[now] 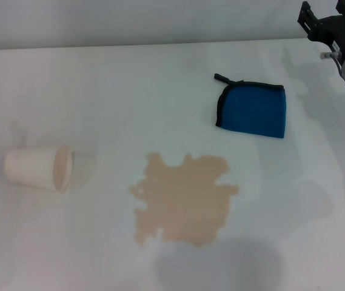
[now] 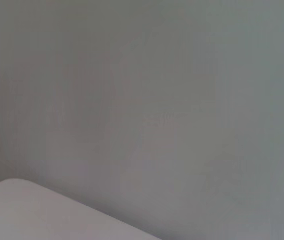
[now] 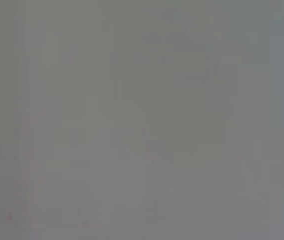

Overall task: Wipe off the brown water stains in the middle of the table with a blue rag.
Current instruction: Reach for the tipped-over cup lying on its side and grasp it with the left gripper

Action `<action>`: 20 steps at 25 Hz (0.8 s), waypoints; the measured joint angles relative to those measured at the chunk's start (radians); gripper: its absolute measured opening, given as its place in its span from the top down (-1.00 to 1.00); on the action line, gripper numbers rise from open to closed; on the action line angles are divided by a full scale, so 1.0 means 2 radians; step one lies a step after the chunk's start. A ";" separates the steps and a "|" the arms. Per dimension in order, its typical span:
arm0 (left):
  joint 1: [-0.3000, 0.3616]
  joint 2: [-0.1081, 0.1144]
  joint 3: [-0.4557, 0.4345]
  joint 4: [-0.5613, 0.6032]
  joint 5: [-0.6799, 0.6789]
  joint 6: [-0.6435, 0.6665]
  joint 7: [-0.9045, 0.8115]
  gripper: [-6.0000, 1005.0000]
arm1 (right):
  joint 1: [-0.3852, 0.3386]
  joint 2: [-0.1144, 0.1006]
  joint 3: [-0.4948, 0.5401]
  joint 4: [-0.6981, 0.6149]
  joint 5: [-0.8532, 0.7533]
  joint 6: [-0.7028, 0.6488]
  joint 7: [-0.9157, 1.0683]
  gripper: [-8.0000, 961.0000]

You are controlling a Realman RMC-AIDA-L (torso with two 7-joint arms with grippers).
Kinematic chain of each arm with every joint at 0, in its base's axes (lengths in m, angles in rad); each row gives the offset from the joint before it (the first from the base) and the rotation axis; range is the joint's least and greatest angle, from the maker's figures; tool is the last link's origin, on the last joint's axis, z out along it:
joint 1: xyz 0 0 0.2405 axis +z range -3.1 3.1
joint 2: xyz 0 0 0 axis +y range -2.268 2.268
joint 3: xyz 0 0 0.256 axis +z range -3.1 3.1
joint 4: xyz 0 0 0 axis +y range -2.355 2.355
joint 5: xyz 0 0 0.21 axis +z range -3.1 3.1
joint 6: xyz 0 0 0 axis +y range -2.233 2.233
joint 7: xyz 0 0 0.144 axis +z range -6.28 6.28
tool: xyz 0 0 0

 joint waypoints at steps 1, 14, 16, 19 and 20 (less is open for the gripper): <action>0.000 0.000 0.000 0.000 0.000 0.000 0.000 -0.72 | 0.000 0.000 0.000 0.000 0.000 0.000 0.000 -0.65; -0.001 0.000 0.004 0.000 0.009 0.000 -0.001 -0.71 | -0.001 0.000 0.000 -0.002 0.000 0.001 0.000 -0.65; -0.001 0.003 0.006 0.006 0.027 -0.001 -0.011 -0.71 | -0.001 0.000 0.000 -0.004 0.000 0.004 0.000 -0.65; 0.004 0.009 0.010 0.039 0.090 0.005 -0.057 -0.71 | -0.003 0.000 0.000 -0.008 0.000 0.007 0.000 -0.65; 0.007 0.012 0.011 0.056 0.114 0.006 -0.078 -0.71 | -0.003 0.000 0.000 -0.009 0.000 0.008 0.000 -0.65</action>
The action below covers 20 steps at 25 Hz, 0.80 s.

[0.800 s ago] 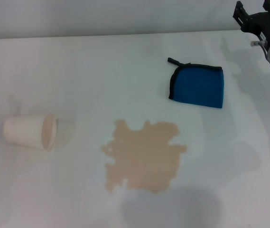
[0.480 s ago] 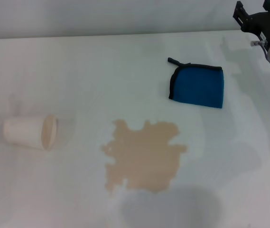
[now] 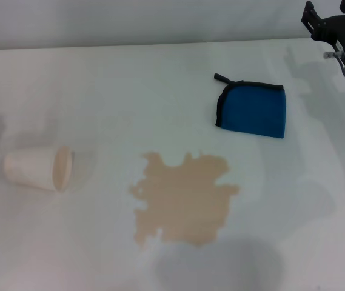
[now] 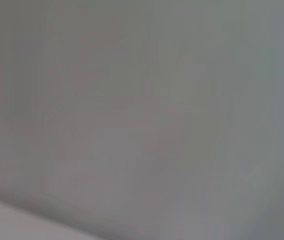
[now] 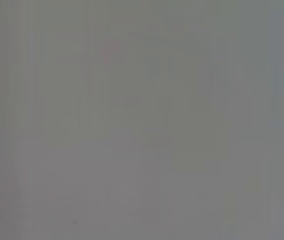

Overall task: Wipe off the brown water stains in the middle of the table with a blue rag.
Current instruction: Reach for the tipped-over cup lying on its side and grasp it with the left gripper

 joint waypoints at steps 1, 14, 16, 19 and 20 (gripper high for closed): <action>0.004 0.003 0.001 0.018 0.025 0.000 -0.024 -0.71 | 0.000 0.000 0.000 -0.001 0.000 0.001 0.000 -0.65; -0.008 0.069 0.000 0.194 0.344 -0.026 -0.320 -0.71 | -0.002 0.000 0.001 -0.012 0.001 0.007 0.000 -0.65; -0.011 0.082 -0.001 0.227 0.394 -0.052 -0.354 -0.71 | -0.004 -0.001 0.001 -0.013 0.001 0.008 0.000 -0.65; -0.012 0.098 -0.003 0.268 0.438 -0.087 -0.391 -0.71 | -0.009 -0.002 0.001 -0.015 0.001 0.011 0.000 -0.65; -0.013 0.106 -0.003 0.287 0.458 -0.102 -0.408 -0.71 | -0.011 -0.002 0.001 -0.016 0.001 0.011 0.000 -0.65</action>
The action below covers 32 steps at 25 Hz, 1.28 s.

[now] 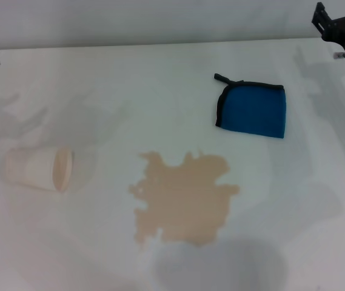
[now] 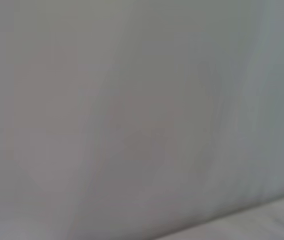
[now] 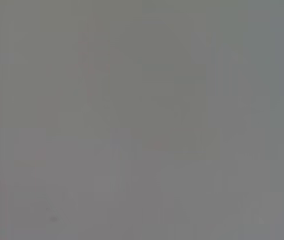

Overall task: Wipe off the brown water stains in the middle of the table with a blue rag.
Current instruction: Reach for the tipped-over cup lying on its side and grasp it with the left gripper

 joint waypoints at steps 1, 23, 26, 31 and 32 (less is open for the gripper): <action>0.000 0.004 0.000 0.009 0.009 -0.006 -0.006 -0.71 | -0.002 0.000 0.000 -0.002 0.000 0.000 0.000 -0.65; -0.139 0.011 0.004 0.149 0.396 -0.203 -0.033 -0.71 | -0.019 -0.001 0.000 -0.015 0.094 0.007 0.000 -0.64; -0.134 -0.006 0.005 0.175 0.434 -0.213 0.000 -0.71 | -0.025 -0.002 0.000 -0.016 0.095 0.008 0.001 -0.64; -0.119 -0.037 0.020 0.234 0.482 -0.237 0.020 -0.71 | -0.035 0.000 0.000 -0.017 0.105 0.008 0.001 -0.63; -0.117 -0.042 0.024 0.240 0.485 -0.238 0.026 -0.71 | -0.037 0.000 0.000 -0.017 0.107 0.008 0.001 -0.63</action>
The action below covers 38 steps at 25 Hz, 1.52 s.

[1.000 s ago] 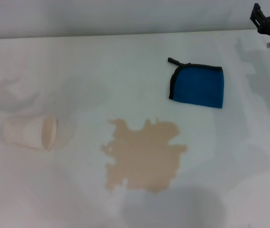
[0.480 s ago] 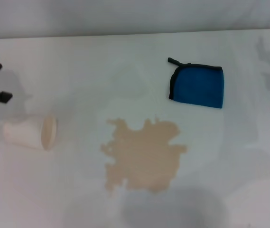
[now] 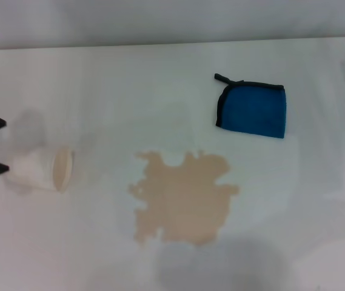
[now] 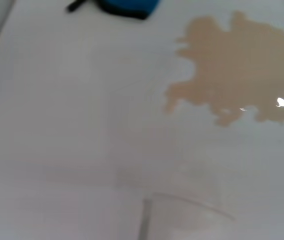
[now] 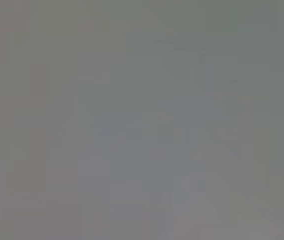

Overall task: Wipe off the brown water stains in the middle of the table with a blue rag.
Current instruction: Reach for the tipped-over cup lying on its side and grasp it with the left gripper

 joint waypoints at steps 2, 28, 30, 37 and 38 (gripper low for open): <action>0.006 -0.009 0.006 0.007 0.002 -0.001 0.024 -0.71 | -0.003 0.000 0.000 0.000 0.001 0.000 0.000 -0.63; 0.022 -0.050 0.045 0.013 0.055 0.054 0.061 -0.72 | -0.018 0.001 0.000 0.005 0.002 0.000 0.000 -0.63; 0.022 -0.050 0.045 0.013 0.059 0.060 0.061 -0.71 | -0.018 0.001 0.000 0.005 0.002 0.000 0.001 -0.63; 0.023 -0.061 0.060 0.009 0.087 0.104 0.061 -0.71 | -0.019 0.001 0.000 0.006 0.002 0.000 0.006 -0.63; 0.023 -0.063 0.061 0.009 0.087 0.108 0.061 -0.71 | -0.020 0.001 0.000 0.006 0.002 0.000 0.007 -0.63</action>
